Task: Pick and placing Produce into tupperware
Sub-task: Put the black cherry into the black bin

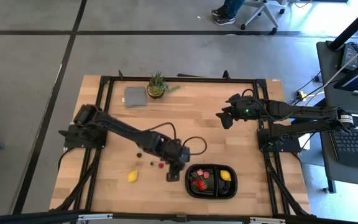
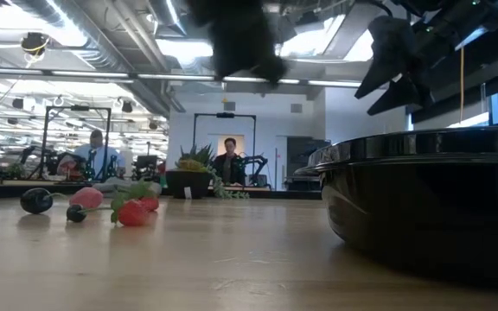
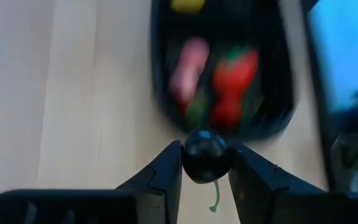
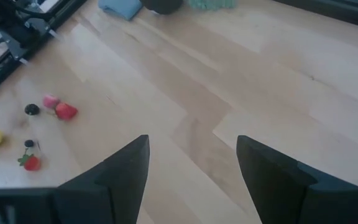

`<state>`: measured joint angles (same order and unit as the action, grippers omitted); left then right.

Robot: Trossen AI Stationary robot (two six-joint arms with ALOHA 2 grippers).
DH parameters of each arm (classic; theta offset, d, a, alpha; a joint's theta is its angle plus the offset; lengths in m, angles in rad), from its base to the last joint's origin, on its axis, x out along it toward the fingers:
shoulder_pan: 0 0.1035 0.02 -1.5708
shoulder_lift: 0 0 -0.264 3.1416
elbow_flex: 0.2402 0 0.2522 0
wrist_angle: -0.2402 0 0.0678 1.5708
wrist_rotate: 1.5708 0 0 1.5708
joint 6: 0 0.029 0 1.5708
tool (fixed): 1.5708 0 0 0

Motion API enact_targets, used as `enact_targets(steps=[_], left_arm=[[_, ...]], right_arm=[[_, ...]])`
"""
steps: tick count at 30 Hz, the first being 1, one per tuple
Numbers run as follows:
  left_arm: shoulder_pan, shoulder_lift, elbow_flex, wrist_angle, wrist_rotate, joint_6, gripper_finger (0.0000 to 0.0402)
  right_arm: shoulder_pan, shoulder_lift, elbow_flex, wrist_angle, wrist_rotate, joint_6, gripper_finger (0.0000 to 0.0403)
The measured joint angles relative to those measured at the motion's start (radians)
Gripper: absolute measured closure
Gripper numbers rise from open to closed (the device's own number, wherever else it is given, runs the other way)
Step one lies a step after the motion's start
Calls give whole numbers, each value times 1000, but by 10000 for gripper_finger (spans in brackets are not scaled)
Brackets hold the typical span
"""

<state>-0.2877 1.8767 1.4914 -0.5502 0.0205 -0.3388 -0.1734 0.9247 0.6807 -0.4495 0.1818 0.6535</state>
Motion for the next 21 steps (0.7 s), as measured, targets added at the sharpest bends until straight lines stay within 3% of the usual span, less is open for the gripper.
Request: enact_targets(steps=[6, 13, 17, 21], left_arm=[[17, 13, 2, 347, 2, 99, 301], [27, 34, 2, 522, -70, 146, 297], [25, 34, 2, 536, -97, 180, 301], [24, 26, 1, 539, -132, 211, 294]], right_arm=[[0, 0, 0, 22, 0, -2, 159], [0, 0, 0, 22, -6, 41, 159], [0, 0, 0, 24, -124, 142, 159], [3, 0, 0, 80, -353, 282, 159]])
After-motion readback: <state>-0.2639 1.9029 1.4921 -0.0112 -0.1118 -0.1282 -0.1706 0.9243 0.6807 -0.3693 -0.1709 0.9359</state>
